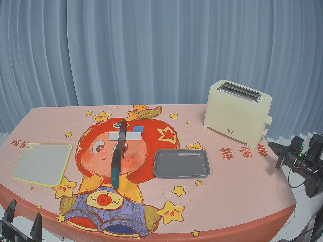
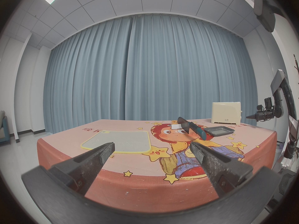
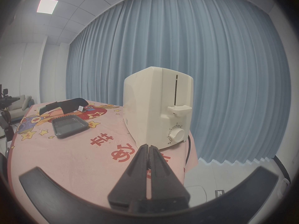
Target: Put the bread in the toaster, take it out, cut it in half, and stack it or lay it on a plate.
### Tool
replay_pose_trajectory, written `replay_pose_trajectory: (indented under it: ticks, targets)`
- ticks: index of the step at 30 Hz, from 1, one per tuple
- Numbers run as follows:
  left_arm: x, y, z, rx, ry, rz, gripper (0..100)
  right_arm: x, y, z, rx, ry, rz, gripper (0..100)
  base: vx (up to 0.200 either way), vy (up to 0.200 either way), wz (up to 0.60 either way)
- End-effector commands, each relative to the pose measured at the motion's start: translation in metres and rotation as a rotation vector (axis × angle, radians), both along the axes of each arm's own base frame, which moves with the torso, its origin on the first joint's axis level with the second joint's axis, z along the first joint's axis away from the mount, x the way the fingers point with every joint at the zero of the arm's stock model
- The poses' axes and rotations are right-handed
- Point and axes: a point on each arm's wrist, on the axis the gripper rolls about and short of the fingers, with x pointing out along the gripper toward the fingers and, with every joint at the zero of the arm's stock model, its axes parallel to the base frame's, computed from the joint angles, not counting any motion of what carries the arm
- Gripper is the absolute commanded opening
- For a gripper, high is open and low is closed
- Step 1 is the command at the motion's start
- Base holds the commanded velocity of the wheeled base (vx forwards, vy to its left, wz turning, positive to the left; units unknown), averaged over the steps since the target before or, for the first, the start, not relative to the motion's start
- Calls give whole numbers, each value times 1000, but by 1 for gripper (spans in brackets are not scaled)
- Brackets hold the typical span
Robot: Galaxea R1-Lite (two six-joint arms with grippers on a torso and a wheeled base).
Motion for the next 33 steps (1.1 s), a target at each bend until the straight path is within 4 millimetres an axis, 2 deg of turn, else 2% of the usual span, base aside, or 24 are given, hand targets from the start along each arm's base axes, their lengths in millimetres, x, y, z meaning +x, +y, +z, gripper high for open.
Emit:
replay_pose_trajectory:
  ticks: [1,14,21,29,33]
  targets:
    - [0,0,-5,0,1,0,100,2,0,1,-3,-9,-1,0,0,0,0]
    - [0,0,-5,0,1,0,100,12,6,6,-16,-44,-51,0,0,0,0]
    - [0,0,-5,0,1,0,100,16,7,8,82,-23,-60,0,0,0,0]
    - [0,0,-5,0,1,0,100,19,7,9,102,-23,-60,0,0,0,0]
    - [0,0,-5,0,1,0,100,26,11,9,137,-21,-57,0,0,0,0]
